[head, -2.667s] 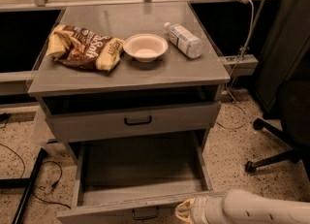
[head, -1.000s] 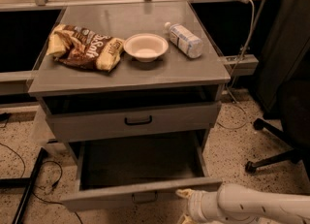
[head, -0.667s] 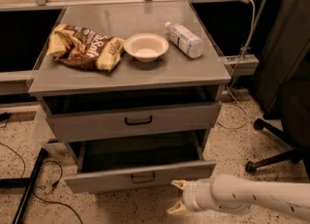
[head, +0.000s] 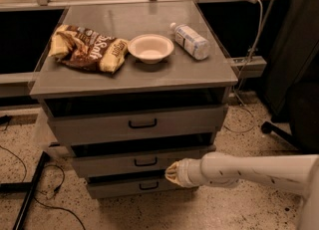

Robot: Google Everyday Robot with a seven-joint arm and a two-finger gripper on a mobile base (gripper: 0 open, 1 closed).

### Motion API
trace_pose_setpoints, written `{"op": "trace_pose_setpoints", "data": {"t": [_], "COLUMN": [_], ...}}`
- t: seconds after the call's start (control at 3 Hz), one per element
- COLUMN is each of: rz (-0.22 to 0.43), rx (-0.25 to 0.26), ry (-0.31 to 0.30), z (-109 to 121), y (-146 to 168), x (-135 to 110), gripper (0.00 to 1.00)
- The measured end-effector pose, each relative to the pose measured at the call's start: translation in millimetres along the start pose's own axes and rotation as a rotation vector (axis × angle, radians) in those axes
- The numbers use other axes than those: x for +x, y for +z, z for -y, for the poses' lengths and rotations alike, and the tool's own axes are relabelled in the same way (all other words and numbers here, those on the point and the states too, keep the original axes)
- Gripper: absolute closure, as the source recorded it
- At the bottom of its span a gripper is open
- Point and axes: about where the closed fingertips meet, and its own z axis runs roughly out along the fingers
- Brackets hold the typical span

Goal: Close middle drawer

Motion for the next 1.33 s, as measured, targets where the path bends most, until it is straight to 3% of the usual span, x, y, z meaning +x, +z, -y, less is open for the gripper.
{"op": "trace_pose_setpoints", "data": {"t": [0.33, 0.67, 1.0, 1.33], "rz": [-0.050, -0.079, -0.089, -0.089], "rx": [0.077, 0.117, 0.119, 0.065], "ry": [-0.039, -0.023, -0.006, 0.028], "z": [56, 80, 65, 17], "y": [11, 17, 0, -28], "x": [1, 20, 32, 42], "gripper": [1.00, 1.00, 1.00, 1.00]}}
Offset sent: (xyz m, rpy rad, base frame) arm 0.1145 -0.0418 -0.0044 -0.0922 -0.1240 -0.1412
